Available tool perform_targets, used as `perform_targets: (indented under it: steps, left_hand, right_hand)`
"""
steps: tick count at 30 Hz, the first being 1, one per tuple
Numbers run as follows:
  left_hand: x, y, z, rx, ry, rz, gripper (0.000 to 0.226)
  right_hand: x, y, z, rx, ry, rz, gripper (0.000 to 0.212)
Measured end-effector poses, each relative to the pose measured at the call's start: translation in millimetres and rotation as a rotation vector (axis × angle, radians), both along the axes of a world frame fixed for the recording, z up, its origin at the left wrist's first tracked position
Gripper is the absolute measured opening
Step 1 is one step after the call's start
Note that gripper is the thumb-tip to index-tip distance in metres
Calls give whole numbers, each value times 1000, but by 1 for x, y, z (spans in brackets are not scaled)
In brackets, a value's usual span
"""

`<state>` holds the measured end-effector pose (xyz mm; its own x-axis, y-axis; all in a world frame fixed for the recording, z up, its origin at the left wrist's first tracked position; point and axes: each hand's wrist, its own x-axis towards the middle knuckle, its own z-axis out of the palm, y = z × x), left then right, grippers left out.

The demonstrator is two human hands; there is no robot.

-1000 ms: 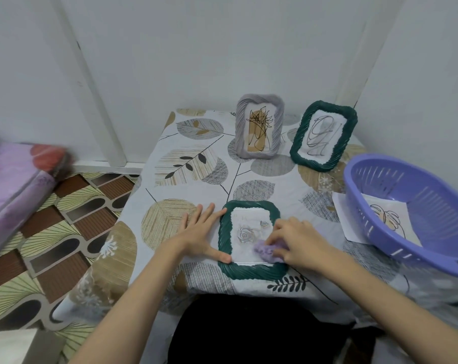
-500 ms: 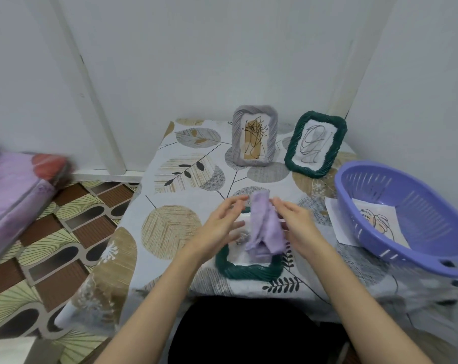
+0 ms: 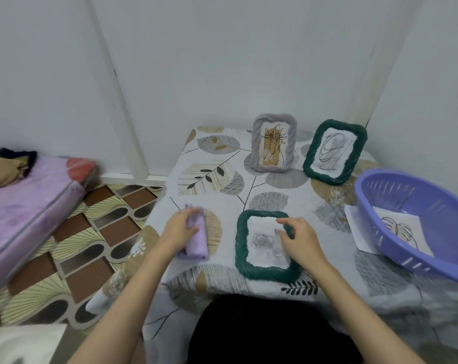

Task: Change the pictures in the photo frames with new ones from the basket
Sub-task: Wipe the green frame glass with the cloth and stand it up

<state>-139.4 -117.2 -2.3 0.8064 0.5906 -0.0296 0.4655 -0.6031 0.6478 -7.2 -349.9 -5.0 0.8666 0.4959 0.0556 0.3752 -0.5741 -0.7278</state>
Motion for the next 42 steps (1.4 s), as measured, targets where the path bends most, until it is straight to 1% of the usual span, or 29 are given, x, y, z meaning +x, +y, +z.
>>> perform_targets:
  steps: [2,3,4,5,7,8,9,11,12,14,16,18,20,22,24,25,27,28,30,33,38,42]
  left_hand:
    - [-10,12,-11,158,308,25,46]
    - [-12,13,-13,200,400,37,45]
    - [-12,11,-14,238,428,48,45]
    - [-9,6,-12,302,411,54,43]
    - [2,-9,-7,462,311,33,41]
    - [11,-18,-6,499,252,-5,41]
    - [21,-28,-6,477,206,-62,43]
    - [39,-51,-10,276,185,-187,52]
    - [47,-62,-13,177,198,-236,57]
    - [58,-75,-20,67,188,-283,65]
    - [61,-80,-25,6,131,-249,69]
    - [59,-81,-29,-97,40,-202,70]
    - [56,-83,-30,-216,-81,-180,70]
    - [53,-86,-29,-302,-209,-166,77]
    - [52,-88,-23,-395,-313,-108,91]
    - [51,-87,-17,-481,-357,-69,96]
    - [49,-86,-7,-655,-415,-22,98]
    - [47,-85,-2,-717,-425,-28,96]
    - [44,-87,8,-758,-443,-72,90]
    - [38,-90,21,-735,-498,-95,84]
    - [33,-85,37,-693,-548,-147,86]
    - [31,-80,41,-718,-571,-169,86]
  right_hand:
    - [0,-2,-8,-65,-57,-12,29]
    - [-1,-3,-10,-99,-70,-16,31]
    - [-1,-4,-12,-136,-75,-21,33]
    - [-2,-6,-15,-174,-82,-29,35]
    - [-2,-8,-19,-258,-96,-54,42]
    - [-2,-10,-20,-295,-98,-62,45]
    - [-4,-11,-20,-321,-100,-67,46]
    - [-6,-14,-21,-318,-102,-61,48]
    - [-7,-14,-20,-293,-97,-57,48]
    - [-9,-14,-20,-204,-66,-71,50]
    - [-9,-14,-18,-52,9,-126,52]
    - [-8,-14,-14,131,119,-203,55]
    - [-9,-15,-8,322,225,-260,59]
    - [-11,-15,-2,510,308,-263,65]
    - [-10,-16,4,645,342,-252,69]
    - [-8,-17,6,695,352,-251,70]
    - [-6,-19,12,763,355,-232,70]
    - [-5,-19,15,784,346,-209,70]
    - [-5,-21,20,795,322,-149,71]
    - [-3,-25,29,752,292,-66,74]
    - [2,-33,45,641,290,91,82]
    - [4,-32,55,647,334,174,87]
